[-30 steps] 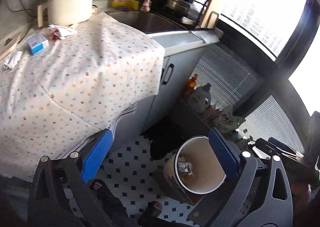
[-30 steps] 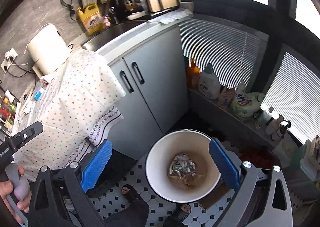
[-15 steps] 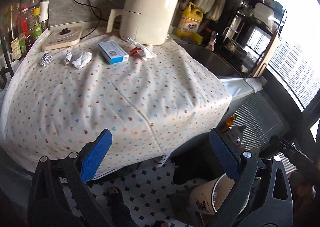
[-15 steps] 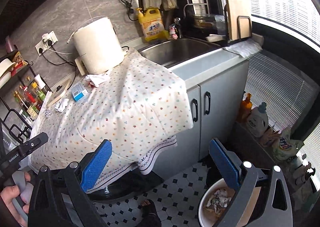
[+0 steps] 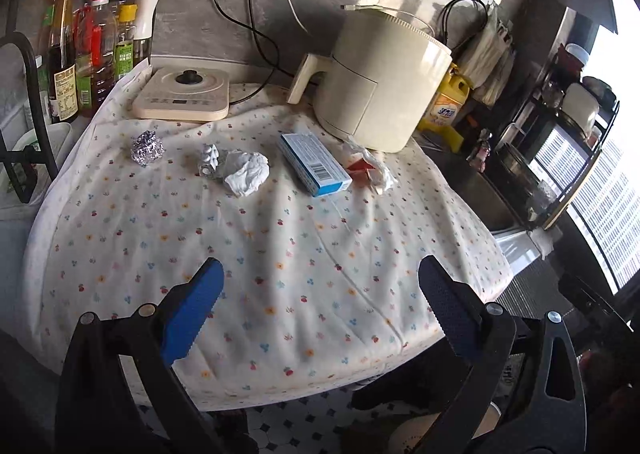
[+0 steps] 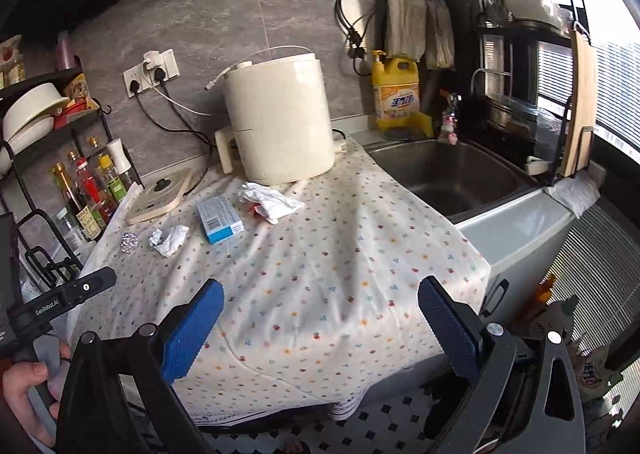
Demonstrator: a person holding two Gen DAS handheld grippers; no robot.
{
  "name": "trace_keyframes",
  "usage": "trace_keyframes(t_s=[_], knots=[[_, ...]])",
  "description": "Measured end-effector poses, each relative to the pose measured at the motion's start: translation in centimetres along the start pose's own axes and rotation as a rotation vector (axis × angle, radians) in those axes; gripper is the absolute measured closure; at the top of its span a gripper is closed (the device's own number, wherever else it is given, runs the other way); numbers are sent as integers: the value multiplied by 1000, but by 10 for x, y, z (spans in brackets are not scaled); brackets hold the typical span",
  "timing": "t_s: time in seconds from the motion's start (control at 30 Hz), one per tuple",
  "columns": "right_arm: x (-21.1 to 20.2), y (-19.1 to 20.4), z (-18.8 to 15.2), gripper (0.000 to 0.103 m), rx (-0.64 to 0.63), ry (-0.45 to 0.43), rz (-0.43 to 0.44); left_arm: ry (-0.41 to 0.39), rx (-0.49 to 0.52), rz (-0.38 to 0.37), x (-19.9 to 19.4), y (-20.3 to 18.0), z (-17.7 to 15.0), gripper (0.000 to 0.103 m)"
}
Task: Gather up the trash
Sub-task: 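Move both tools back up over the counter trash, then grasp the small white plastic piece with the left gripper while the right grasps the blue-white box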
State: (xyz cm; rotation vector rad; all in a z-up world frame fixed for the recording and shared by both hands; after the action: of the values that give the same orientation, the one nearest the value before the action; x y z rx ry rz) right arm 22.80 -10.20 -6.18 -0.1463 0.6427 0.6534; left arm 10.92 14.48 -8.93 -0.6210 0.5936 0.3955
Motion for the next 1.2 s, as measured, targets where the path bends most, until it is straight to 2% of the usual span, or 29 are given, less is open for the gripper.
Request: trace_keyframes(t_s=[0.1, 0.27, 0.43, 0.57, 0.7, 0.87, 0.9, 0.93, 1.03, 1.2], knots=[[25, 19, 9, 8, -12, 40, 66, -6, -31, 3, 11, 20, 15, 6], [61, 45, 24, 8, -45, 93, 119, -15, -79, -1, 31, 57, 44, 7], [95, 65, 37, 8, -55, 126, 123, 32, -96, -10, 61, 82, 67, 28], [117, 79, 43, 8, -47, 145, 140, 73, -83, -5, 90, 93, 86, 38], [132, 86, 46, 8, -39, 152, 115, 126, -59, 10, 122, 101, 97, 55], [150, 90, 47, 8, -23, 177, 92, 205, -45, 37, 159, 112, 100, 62], [154, 92, 48, 8, -29, 182, 93, 223, -46, 42, 164, 113, 100, 67], [159, 94, 49, 8, -38, 187, 91, 237, -48, 41, 169, 115, 99, 77], [179, 101, 53, 8, -58, 215, 75, 226, -28, 12, 167, 113, 101, 79], [212, 113, 57, 8, -94, 254, 86, 192, -12, 8, 155, 109, 110, 79]])
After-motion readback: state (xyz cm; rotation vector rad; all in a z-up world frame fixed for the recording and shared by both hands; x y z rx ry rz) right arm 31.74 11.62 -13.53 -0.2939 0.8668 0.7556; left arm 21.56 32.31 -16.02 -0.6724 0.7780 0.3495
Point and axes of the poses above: each gripper's, at about its wrist camera, not at the fingertips, and x roughly the way its jaws point, y to its left, z to its top, the point moved 4 cm from there along x, roughly the way its jaws point, and after that the axes turned 8 degrees about -x, right-handed, at the moved point
